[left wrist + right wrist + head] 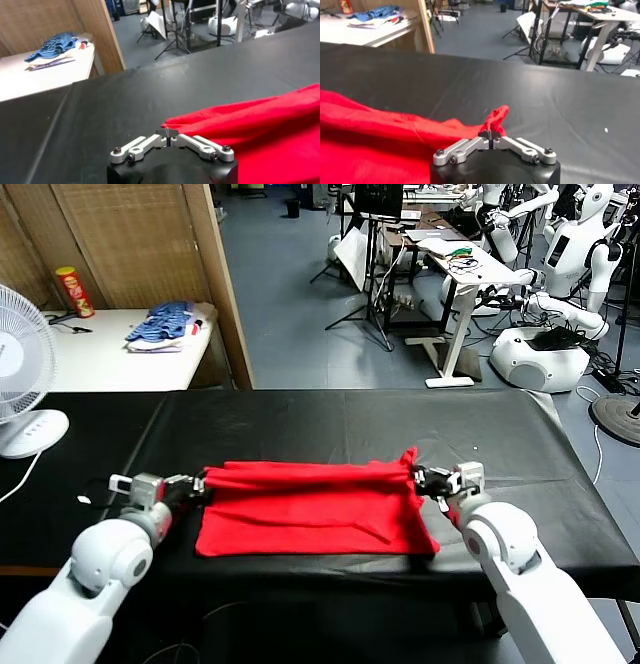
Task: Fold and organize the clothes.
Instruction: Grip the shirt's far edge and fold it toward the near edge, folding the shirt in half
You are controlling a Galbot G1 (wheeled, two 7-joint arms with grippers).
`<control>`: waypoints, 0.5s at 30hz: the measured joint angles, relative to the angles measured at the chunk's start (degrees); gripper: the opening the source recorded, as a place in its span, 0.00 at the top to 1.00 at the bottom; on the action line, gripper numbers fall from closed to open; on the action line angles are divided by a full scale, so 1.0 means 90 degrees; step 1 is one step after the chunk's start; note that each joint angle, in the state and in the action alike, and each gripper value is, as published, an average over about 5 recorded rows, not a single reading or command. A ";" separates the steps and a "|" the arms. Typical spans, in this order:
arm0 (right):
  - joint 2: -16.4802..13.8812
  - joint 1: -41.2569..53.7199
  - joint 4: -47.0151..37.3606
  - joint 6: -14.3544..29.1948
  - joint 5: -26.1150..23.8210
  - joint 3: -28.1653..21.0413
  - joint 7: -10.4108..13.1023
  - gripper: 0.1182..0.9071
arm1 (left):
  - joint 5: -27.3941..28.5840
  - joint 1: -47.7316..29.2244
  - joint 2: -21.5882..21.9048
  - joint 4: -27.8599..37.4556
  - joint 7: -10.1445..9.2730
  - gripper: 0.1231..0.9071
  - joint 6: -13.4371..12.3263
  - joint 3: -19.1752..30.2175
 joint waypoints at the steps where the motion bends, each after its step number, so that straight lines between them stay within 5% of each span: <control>1: -0.0002 -0.0057 0.0020 0.0000 -0.0003 0.0008 -0.0001 0.99 | 0.0044 0.0064 -0.0005 -0.0042 0.0004 1.00 0.0003 -0.0007; 10: -0.0004 -0.0300 0.0125 0.0001 -0.0011 0.0016 0.0006 0.99 | 0.0292 0.0572 -0.0059 -0.0263 0.0020 1.00 0.0010 -0.0164; 15: -0.0017 -0.0419 0.0242 0.0001 -0.0023 0.0096 0.0002 0.79 | 0.0344 0.0846 -0.0142 -0.0412 0.0026 0.98 0.0095 -0.0291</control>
